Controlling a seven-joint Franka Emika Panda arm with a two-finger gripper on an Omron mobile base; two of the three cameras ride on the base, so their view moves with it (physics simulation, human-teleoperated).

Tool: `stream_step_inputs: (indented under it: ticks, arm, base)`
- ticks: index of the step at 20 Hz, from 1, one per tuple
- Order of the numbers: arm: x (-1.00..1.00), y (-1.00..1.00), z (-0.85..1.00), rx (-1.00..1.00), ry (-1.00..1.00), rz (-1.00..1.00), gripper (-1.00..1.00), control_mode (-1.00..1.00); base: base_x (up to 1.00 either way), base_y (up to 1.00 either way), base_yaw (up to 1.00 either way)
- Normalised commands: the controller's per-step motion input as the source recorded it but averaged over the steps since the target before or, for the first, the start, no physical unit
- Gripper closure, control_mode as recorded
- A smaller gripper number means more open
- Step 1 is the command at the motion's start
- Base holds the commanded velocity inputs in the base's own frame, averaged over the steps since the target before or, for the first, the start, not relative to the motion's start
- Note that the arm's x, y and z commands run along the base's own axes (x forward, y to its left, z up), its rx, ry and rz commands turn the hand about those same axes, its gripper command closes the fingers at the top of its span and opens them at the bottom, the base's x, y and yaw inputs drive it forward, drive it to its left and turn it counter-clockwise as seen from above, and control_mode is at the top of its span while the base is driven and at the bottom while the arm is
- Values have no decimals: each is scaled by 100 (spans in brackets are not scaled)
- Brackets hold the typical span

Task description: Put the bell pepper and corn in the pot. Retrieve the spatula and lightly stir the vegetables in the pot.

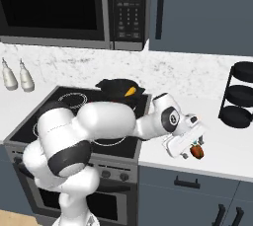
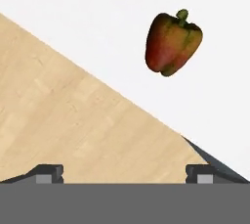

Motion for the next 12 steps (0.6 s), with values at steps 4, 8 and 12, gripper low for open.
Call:
stream_step_inputs:
  ticks: [4,8,12]
  arm:
    - [27,-17,-30,19,0,-21,-100,-100]
    - [7,-3,-7,25,-3,-14,-100,-100]
    - [18,-28,-52,18,-6,-10,-100,-100]
  base:
    - [0,0,0]
    - [0,0,0]
    - [0,0,0]
